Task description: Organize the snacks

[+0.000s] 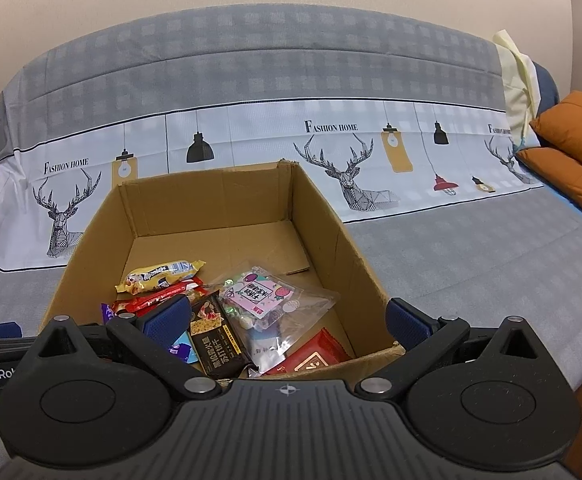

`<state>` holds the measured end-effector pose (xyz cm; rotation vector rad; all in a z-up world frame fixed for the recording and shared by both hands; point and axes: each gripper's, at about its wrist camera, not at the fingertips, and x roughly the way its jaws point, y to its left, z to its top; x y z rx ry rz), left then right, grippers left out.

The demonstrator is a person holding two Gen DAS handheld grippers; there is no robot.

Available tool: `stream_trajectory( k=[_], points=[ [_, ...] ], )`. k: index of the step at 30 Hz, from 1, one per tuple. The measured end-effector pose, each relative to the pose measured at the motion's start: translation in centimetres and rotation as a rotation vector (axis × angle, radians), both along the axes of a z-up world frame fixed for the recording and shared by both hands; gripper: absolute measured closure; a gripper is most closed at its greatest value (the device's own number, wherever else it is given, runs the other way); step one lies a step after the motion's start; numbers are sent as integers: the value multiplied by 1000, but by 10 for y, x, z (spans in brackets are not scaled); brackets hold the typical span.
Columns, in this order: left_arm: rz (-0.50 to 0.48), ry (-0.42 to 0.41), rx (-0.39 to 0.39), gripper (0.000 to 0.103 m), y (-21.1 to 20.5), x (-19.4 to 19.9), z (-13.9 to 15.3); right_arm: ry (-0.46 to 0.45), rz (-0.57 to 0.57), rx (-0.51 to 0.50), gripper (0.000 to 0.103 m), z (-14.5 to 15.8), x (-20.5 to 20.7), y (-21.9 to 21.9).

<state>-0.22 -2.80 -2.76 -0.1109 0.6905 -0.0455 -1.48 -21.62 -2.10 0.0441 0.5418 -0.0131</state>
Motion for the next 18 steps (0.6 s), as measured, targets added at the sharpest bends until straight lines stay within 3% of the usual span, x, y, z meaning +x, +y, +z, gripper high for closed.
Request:
stream_trajectory(
  k=[18],
  points=[
    [1,5,-7,0,-1,0,-2,3,-1,2,0,0,0,-1]
  ],
)
